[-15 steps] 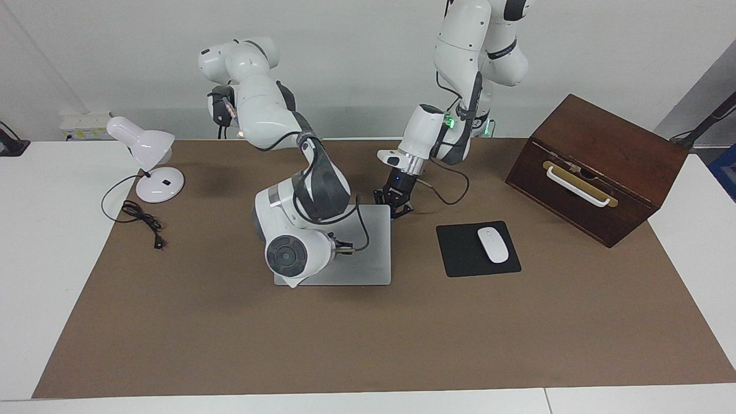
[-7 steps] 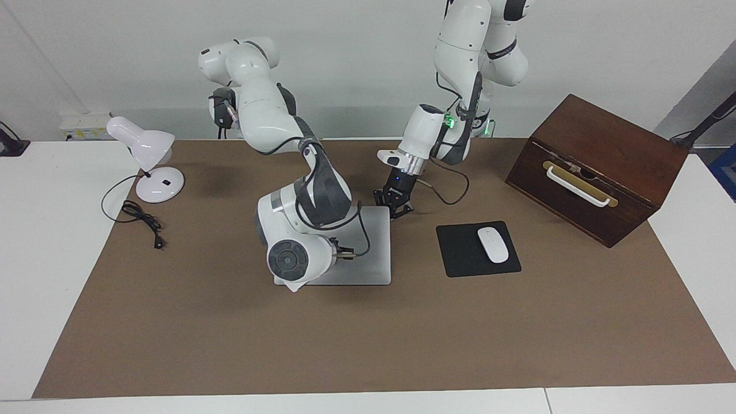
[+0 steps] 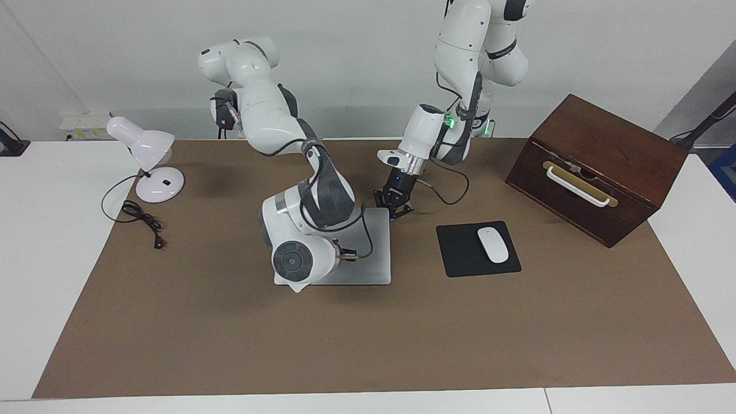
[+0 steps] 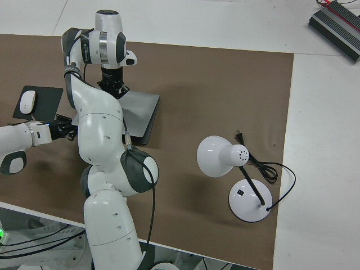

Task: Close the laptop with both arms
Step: 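Press the lid flat with the right gripper while the left gripper steadies the base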

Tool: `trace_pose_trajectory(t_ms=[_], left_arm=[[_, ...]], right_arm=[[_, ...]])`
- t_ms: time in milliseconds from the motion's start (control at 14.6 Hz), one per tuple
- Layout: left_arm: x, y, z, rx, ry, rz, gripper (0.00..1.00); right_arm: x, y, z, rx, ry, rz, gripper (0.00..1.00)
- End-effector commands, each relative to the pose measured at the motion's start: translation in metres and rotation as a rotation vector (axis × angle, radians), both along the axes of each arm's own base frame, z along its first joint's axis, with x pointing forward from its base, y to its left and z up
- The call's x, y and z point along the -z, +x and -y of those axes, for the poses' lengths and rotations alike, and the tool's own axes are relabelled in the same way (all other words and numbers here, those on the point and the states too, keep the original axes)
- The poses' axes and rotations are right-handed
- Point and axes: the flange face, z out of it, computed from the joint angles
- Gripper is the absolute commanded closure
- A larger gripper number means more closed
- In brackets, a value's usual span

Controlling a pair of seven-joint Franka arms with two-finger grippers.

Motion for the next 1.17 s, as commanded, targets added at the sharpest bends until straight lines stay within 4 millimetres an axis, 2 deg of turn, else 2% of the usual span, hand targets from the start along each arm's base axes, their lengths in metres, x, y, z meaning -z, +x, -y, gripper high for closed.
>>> trace_pose_trajectory(t_ms=[0, 1099], left_arm=[[0.0359, -0.0149, -0.0048, 0.015, 0.063, -0.054, 1.00], [0.0360, -0.0147, -0.0057, 0.015, 0.065, -0.056, 1.00]], right_arm=[[0.0085, 0.0016, -0.0086, 0.041, 0.026, -0.002, 1.00], [0.0113, -0.0008, -0.0096, 0.044, 0.021, -0.021, 1.00]])
